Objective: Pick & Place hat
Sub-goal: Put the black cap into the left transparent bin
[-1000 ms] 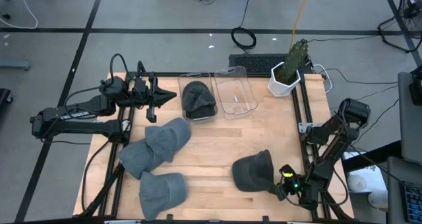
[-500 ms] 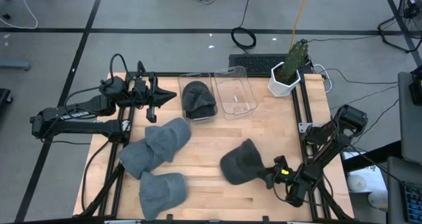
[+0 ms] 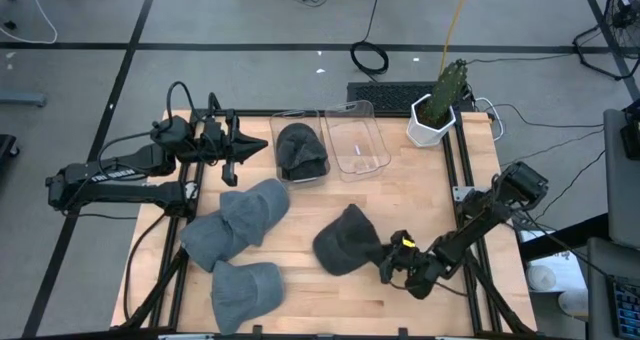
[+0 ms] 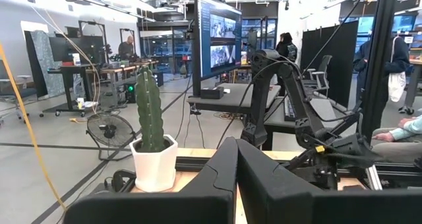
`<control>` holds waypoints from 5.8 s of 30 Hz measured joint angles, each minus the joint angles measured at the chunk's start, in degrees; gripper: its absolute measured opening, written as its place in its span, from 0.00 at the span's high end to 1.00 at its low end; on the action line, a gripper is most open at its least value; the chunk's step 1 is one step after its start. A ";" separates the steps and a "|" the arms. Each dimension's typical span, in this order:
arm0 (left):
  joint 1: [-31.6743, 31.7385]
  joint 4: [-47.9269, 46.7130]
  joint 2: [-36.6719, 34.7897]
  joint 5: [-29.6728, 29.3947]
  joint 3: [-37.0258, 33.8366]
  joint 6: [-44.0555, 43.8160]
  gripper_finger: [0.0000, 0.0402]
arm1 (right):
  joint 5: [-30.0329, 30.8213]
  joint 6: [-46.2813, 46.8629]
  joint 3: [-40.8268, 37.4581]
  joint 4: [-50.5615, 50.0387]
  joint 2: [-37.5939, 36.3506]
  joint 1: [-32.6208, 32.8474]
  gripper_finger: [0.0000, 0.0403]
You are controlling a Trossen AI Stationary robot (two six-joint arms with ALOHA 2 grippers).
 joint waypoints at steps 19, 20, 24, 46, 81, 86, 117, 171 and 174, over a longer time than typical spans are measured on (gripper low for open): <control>0.00 0.00 0.00 0.00 0.00 0.00 0.98 | -21.86 -49.81 0.04 38.65 -0.02 -13.48 1.00; 0.00 0.00 0.00 0.00 0.00 0.00 0.98 | -23.67 -52.89 0.04 42.33 -0.02 -13.60 1.00; 0.00 0.00 0.00 0.00 0.00 0.00 0.98 | -28.58 -61.45 0.04 51.41 -0.11 -13.62 1.00; 0.00 7.48 0.00 0.00 -0.02 -4.33 0.98 | -39.02 -91.32 0.04 44.18 -23.74 -26.02 1.00; 0.25 6.20 14.81 -9.10 -0.02 -40.12 0.98 | -41.93 -140.88 0.96 36.04 -29.01 -42.70 1.00; 0.28 6.34 16.18 -9.54 -0.02 -42.40 0.98 | -37.27 -147.84 0.96 35.71 -29.03 -40.33 1.00; 1.75 27.88 34.36 0.65 -0.02 -67.83 0.27 | -39.32 -175.60 0.94 37.81 -28.98 -37.51 1.00; 14.63 7.16 28.32 21.51 11.04 -38.38 0.98 | -35.76 -102.75 0.85 13.91 -29.00 -37.31 1.00; 16.83 0.05 25.25 22.87 11.04 -36.83 0.98 | -39.40 -97.60 0.85 11.48 -29.00 -37.52 1.00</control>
